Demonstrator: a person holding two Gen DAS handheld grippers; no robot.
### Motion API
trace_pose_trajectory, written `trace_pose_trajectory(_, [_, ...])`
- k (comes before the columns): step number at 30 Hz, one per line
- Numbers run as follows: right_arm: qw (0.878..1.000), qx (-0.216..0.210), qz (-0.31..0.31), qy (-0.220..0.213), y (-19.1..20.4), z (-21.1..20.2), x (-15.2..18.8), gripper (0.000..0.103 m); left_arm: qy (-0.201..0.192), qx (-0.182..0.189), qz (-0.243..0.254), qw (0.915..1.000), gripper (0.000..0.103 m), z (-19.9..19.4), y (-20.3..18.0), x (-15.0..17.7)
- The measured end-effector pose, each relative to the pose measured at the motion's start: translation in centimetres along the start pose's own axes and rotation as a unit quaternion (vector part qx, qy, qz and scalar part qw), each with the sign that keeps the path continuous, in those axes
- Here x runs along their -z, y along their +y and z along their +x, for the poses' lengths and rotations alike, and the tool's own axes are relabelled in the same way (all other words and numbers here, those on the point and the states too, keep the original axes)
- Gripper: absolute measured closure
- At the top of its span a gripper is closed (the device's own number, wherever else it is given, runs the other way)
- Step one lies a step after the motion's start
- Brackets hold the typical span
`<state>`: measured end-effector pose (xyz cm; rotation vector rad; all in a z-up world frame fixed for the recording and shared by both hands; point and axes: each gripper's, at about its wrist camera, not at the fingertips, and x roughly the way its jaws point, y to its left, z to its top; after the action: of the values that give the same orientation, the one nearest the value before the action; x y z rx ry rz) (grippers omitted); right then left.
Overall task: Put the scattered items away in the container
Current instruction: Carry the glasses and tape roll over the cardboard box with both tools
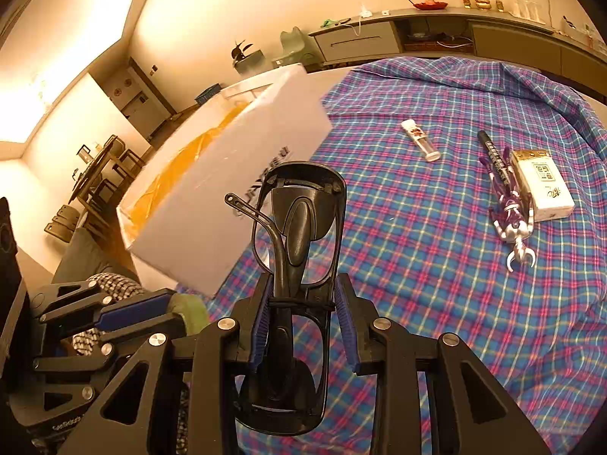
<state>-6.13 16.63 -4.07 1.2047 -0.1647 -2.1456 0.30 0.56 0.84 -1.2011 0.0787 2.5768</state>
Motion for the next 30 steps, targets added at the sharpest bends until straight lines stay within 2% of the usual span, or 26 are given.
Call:
trace_pose_trajectory(13, [0.999, -0.021, -0.022, -0.017, 4.2, -1.3, 0.1, 0.069, -0.038, 0.014, -0.030, 0.9987, 0.090, -3.5, 2.9, 0.4])
trace_pose_trajectory(21, [0.998, -0.023, -0.050, -0.028, 7.0, -1.8, -1.7, 0.069, -0.077, 0.001, -0.066, 0.9948, 0.090, -6.1, 6.7, -0.3])
trace_pose_trajectory(30, [0.995, -0.039, -0.083, -0.027, 10.5, -0.8, -4.4, 0.069, -0.103, -0.014, -0.108, 0.9887, 0.090, -8.0, 11.5, -0.4])
